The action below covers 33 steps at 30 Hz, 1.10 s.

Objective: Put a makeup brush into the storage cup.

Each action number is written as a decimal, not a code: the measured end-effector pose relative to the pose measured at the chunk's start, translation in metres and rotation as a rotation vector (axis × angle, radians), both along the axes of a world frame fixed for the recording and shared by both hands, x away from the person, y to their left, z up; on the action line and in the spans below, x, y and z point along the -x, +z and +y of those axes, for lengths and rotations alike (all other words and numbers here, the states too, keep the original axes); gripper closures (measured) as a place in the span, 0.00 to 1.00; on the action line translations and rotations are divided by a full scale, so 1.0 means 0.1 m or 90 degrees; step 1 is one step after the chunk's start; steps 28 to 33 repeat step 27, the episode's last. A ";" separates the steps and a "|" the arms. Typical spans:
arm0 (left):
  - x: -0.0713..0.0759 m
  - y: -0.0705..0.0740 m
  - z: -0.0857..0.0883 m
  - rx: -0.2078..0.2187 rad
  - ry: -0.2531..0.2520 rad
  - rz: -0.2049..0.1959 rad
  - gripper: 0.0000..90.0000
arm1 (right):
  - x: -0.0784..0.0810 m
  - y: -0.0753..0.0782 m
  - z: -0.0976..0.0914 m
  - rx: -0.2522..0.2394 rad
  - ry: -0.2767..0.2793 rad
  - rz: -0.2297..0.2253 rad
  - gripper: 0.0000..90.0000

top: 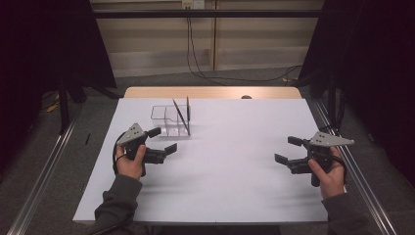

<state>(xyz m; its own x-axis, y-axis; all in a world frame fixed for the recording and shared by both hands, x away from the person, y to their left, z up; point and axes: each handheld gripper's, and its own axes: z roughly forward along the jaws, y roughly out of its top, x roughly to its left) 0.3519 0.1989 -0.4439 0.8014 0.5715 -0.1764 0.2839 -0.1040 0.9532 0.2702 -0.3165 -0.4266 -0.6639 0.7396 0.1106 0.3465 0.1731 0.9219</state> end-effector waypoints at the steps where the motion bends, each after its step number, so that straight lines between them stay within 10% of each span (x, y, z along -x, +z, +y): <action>1: 0.00 0.00 0.00 -0.003 -0.001 -0.001 0.02 | 0.00 0.00 0.01 0.000 -0.001 0.000 0.10; 33: 0.04 -0.01 0.01 0.006 0.001 0.005 0.02 | -0.02 -0.01 0.06 0.010 0.020 -0.003 0.10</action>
